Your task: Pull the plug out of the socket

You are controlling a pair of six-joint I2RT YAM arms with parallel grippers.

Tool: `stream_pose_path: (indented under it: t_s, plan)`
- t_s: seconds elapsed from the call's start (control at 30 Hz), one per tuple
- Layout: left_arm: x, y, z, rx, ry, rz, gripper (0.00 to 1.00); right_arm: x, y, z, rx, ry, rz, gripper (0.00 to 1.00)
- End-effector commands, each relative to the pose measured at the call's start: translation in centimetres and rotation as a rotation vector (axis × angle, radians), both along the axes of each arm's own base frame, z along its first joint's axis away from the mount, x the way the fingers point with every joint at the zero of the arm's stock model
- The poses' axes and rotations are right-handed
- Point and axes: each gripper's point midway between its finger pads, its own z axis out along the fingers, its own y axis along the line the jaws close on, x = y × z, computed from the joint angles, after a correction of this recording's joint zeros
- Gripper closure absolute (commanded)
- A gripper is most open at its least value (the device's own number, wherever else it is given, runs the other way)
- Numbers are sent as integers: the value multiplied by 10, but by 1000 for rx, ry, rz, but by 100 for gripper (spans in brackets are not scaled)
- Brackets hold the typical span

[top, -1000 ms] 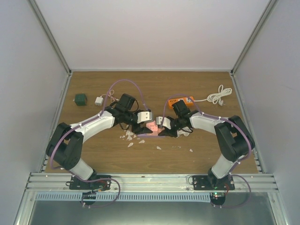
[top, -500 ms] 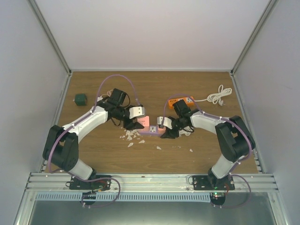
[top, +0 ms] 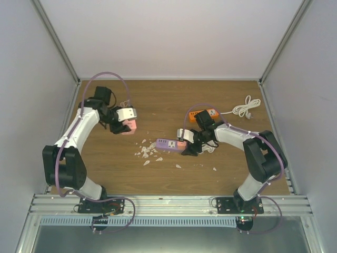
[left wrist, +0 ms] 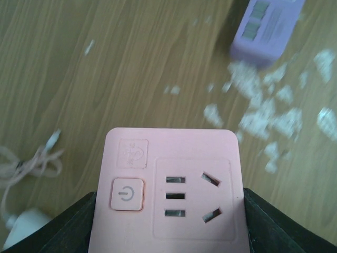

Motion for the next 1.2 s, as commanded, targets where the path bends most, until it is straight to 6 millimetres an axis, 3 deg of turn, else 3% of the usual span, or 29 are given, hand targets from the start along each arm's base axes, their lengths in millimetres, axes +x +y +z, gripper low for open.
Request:
stream_pose_path:
  t_s: [0.0,0.1,0.23,0.4,0.57,0.87,1.17]
  plan:
    - [0,49,13,174,-56,-4,63,8,0,16,10,-36,-21,19]
    - [2,88,15,287,-70,18,62,7,-1,18,12,-42,-22,11]
    - [9,137,10,431,-68,56,62,5,-2,20,13,-46,-20,9]
    - [18,181,7,539,-38,99,62,3,-3,25,18,-55,-22,7]
    - [28,225,-11,705,-5,125,61,-2,-6,29,20,-58,-28,6]
    - [45,259,-45,875,54,129,61,-3,-13,36,25,-57,-91,5]
    - [47,257,-75,940,121,73,59,0,-14,34,16,-44,-111,5]
